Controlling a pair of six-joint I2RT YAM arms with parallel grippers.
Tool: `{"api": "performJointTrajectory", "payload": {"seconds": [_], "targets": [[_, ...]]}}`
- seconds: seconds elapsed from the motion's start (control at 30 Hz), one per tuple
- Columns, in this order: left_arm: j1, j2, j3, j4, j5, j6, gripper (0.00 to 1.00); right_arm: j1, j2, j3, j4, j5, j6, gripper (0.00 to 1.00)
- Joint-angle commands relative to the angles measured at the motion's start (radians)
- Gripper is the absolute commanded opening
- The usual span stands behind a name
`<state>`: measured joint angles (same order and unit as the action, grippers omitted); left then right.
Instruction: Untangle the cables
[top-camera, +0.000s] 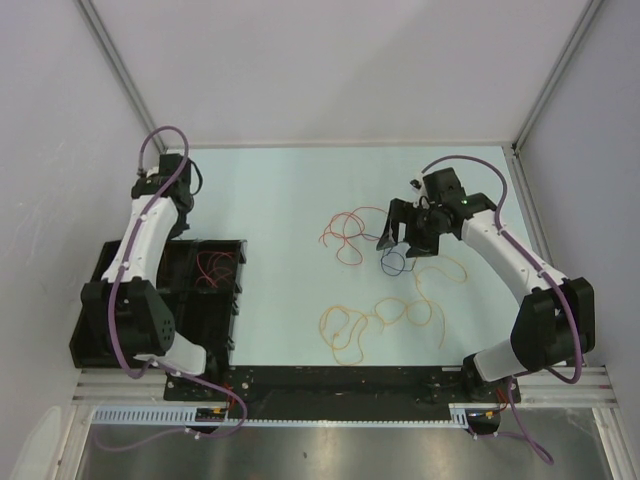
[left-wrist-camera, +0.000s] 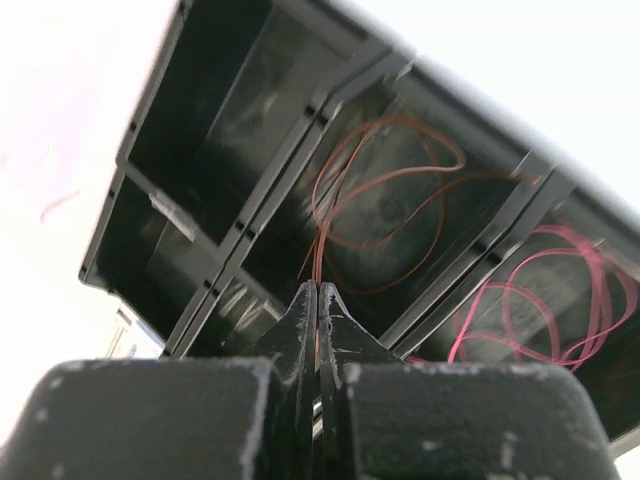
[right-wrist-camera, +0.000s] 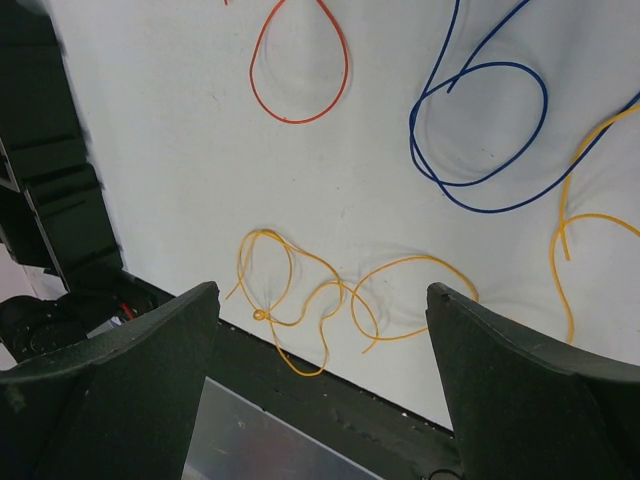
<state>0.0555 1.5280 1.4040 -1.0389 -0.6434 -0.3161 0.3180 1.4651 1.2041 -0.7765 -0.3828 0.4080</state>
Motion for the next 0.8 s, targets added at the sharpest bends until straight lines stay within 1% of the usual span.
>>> {"api": "performJointTrajectory", "payload": {"seconds": [0.0,0.07,0.2,0.37,0.6,0.77], "targets": [[0.004,-0.074,-0.098,0.005,0.001,-0.017,0.0,0.013,0.005,0.003,0.019,-0.018,0.003,0.89],[0.006,-0.086,-0.131,0.014,0.008,-0.02,0.0,0.018,0.006,0.003,0.017,-0.018,0.003,0.89],[0.009,-0.078,-0.224,0.1,0.045,0.002,0.0,0.032,0.009,0.003,0.017,-0.019,0.003,0.89],[0.02,0.001,-0.244,0.14,0.063,-0.002,0.0,0.044,0.008,0.002,0.013,-0.016,0.003,0.89],[0.059,0.125,-0.192,0.223,0.094,0.032,0.0,0.05,0.003,0.002,-0.007,0.004,-0.008,0.89],[0.072,0.17,-0.135,0.192,0.123,0.017,0.01,0.044,0.004,0.002,-0.01,0.009,-0.012,0.89]]}}
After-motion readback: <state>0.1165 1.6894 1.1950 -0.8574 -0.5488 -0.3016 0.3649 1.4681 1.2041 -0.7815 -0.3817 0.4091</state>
